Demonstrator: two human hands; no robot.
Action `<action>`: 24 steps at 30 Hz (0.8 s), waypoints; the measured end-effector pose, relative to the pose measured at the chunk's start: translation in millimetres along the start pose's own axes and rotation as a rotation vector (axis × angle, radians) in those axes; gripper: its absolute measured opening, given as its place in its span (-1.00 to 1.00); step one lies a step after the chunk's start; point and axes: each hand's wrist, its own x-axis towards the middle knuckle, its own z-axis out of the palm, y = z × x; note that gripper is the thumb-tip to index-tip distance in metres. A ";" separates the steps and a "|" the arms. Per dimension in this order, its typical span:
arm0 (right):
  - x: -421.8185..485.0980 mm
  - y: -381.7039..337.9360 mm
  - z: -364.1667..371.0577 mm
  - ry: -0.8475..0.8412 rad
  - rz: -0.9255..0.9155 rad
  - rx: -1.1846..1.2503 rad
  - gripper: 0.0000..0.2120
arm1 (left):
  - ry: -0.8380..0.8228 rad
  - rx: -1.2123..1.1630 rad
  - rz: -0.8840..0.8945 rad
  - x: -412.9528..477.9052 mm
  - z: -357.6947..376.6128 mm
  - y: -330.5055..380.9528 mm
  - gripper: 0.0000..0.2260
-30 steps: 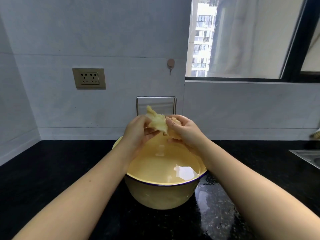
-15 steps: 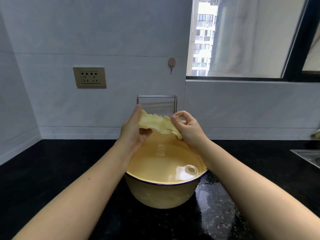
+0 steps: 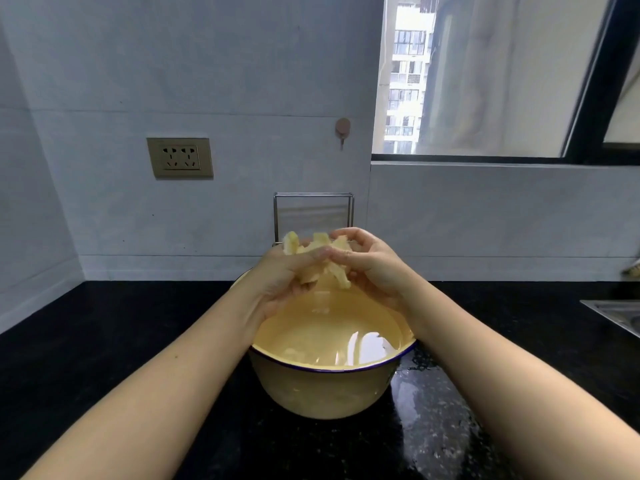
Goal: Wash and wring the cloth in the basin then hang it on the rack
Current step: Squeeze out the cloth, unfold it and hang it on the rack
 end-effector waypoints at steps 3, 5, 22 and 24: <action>-0.4 -0.6 -1.0 0.030 0.027 -0.027 -0.70 | 0.022 0.138 -0.059 -0.5 -2.2 -3.1 -0.51; -0.3 -0.9 -0.4 0.089 0.012 -0.016 -0.72 | 0.015 0.171 -0.060 1.5 -2.9 -6.1 -0.62; 14.4 -10.9 -10.2 0.449 -0.161 -0.504 -0.84 | 0.295 -0.099 0.120 11.1 -12.0 -3.2 -0.85; 13.8 -14.1 -14.3 0.430 -0.158 -0.510 -0.82 | 0.360 -0.111 0.110 11.0 -12.8 -1.9 -0.85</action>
